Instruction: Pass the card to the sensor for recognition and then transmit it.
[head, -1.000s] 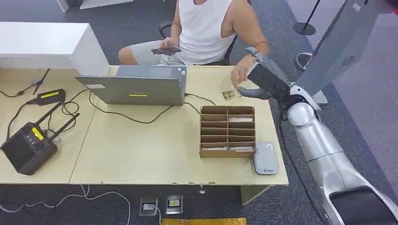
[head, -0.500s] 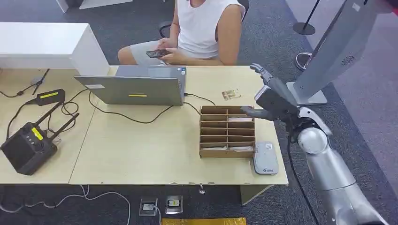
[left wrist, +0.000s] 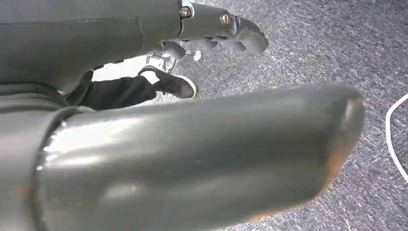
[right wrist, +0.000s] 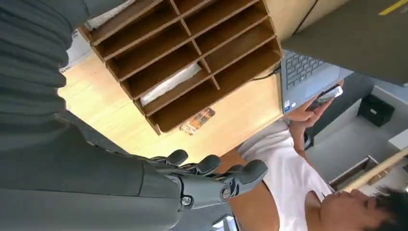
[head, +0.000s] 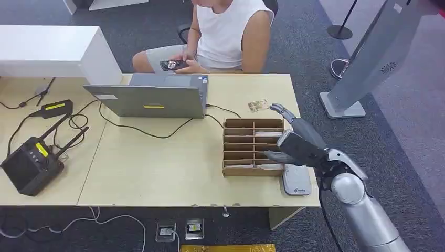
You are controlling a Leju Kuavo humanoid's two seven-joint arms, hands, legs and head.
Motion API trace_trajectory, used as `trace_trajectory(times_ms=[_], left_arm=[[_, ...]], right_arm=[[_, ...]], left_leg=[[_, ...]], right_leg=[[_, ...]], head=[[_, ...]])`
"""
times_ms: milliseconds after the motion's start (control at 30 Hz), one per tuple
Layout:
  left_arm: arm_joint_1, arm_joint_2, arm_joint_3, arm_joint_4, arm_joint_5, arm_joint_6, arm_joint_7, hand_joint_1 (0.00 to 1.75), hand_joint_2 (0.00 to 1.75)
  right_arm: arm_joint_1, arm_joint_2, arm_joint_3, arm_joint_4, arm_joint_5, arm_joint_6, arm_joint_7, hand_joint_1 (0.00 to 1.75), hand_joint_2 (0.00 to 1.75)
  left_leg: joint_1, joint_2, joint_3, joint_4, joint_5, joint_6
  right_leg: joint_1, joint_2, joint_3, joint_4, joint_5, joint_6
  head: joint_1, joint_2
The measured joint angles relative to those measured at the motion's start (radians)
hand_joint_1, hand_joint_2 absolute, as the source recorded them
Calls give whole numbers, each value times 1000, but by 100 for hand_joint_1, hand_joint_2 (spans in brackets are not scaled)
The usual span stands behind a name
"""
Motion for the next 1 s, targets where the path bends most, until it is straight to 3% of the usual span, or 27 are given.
trace_trajectory(times_ms=[433,1000], left_arm=[[0,3,6,0,-8,-2,0,0,0],[0,7,21,0,-21,-15,0,0,0]], right_arm=[[59,-8,-4,-42,34,19,10,0,175],[140,-20,15,-151,177,51,78,0,175]], left_leg=[[0,0,0,0,0,0],[0,0,0,0,0,0]], right_leg=[[0,0,0,0,0,0],[0,0,0,0,0,0]], head=[[0,0],[0,0]])
